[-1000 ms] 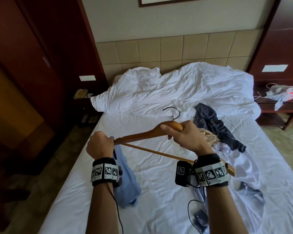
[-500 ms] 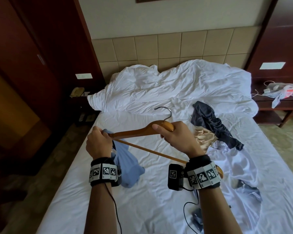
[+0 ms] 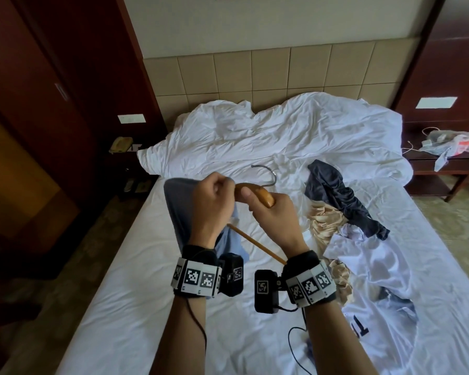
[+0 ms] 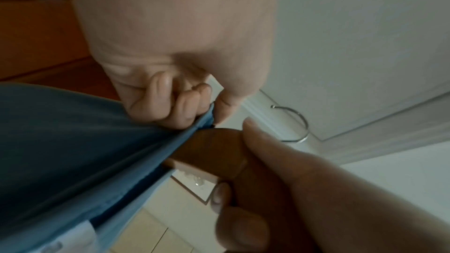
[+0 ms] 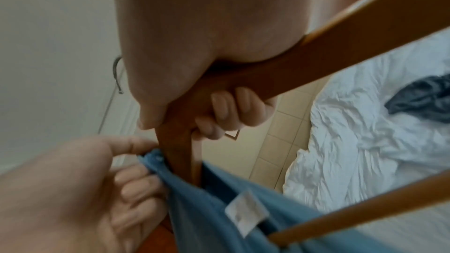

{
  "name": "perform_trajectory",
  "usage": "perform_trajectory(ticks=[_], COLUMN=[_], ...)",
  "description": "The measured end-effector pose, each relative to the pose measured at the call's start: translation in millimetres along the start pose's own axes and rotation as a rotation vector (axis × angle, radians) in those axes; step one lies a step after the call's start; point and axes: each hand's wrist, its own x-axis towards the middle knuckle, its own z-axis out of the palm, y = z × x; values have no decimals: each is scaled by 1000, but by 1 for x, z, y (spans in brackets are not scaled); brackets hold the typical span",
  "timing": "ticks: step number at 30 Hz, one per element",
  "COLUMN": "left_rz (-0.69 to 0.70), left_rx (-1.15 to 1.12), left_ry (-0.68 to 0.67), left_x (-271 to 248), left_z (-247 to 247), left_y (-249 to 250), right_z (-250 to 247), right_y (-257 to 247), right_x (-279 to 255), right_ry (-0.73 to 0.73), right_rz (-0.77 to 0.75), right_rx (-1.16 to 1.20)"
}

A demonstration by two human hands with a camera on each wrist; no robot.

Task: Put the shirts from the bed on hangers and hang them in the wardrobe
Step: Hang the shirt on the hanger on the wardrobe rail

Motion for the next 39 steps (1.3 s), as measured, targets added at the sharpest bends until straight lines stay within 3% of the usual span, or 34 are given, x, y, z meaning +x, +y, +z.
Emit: perform_trajectory(ticks=[6, 8, 12, 19, 25, 28, 34, 39], left_rz=[184, 251, 399, 473, 583, 537, 477, 445], left_rx=[-13, -8, 157, 356, 283, 256, 172, 102], left_ry=[-160, -91, 178, 222, 420, 324, -59, -143], left_x=[-6, -7, 2, 9, 5, 2, -11, -13], left_z=[-3, -8, -20, -28, -27, -24, -8, -9], left_y=[16, 18, 10, 1, 11, 12, 21, 23], right_z=[-2, -7, -16, -24, -27, -26, -20, -27], right_y=[13, 10, 4, -1, -6, -10, -6, -5], right_x=[3, 3, 3, -1, -2, -1, 1, -2], right_ry=[125, 146, 172, 109, 106, 165, 253, 244], right_rz=[56, 54, 50, -66, -69, -37, 17, 21], right_rx=[250, 304, 387, 408, 379, 420, 454, 483])
